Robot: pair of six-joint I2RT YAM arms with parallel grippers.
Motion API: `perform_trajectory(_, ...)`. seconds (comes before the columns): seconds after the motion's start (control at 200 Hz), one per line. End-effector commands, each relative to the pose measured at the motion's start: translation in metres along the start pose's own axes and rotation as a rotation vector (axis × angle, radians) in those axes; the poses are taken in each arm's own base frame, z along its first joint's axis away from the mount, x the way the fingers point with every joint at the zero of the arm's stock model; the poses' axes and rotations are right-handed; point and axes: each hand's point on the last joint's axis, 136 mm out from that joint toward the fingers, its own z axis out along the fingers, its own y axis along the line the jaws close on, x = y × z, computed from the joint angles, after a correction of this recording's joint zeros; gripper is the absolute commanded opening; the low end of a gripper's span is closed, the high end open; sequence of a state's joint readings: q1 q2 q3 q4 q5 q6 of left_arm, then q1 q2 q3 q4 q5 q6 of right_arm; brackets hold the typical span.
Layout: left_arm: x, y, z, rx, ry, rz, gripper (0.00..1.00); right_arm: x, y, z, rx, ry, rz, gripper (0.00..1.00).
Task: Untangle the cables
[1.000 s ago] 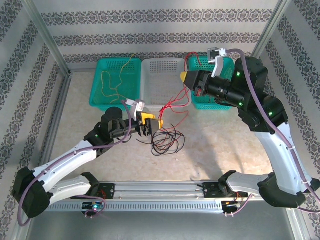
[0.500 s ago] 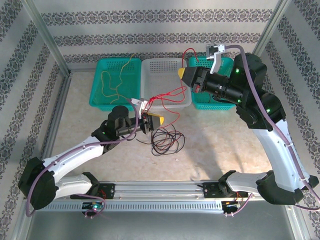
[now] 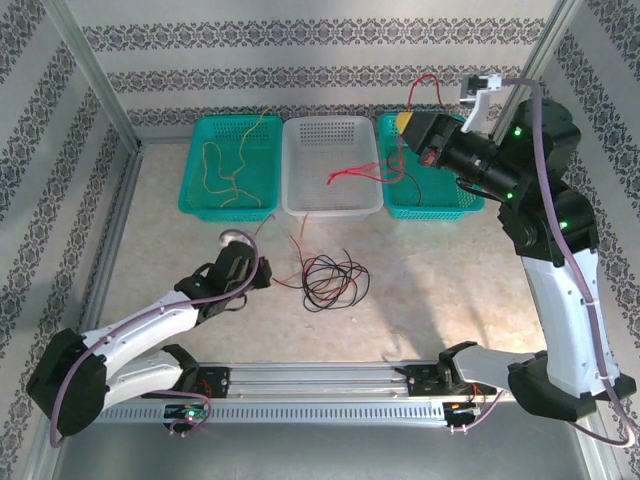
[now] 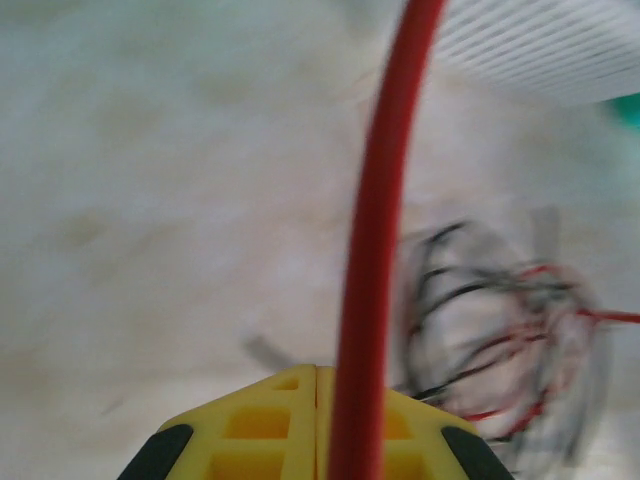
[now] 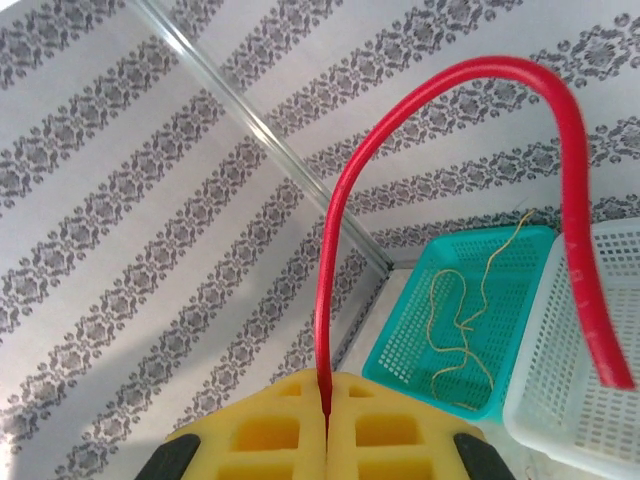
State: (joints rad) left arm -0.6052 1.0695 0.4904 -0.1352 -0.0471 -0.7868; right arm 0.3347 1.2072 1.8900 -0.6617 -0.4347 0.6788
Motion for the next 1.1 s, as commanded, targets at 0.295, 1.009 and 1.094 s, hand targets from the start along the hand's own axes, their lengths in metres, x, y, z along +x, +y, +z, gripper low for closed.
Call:
perform_trajectory(0.295, -0.001, -0.016, -0.002, 0.088, 0.024, -0.070, 0.41, 0.014, -0.018, 0.003, 0.002, 0.034, 0.044, 0.00)
perform_trajectory(1.009, -0.109, -0.169, -0.158, 0.519, -0.168, 0.395, 0.67, 0.091, -0.059, 0.024, 0.122, 0.243, 0.002, 0.00)
perform_trajectory(1.094, -0.107, -0.192, -0.166, 0.617, -0.188, 0.449, 0.68, 0.095, -0.054, 0.028, 0.109, 0.256, -0.003, 0.00)
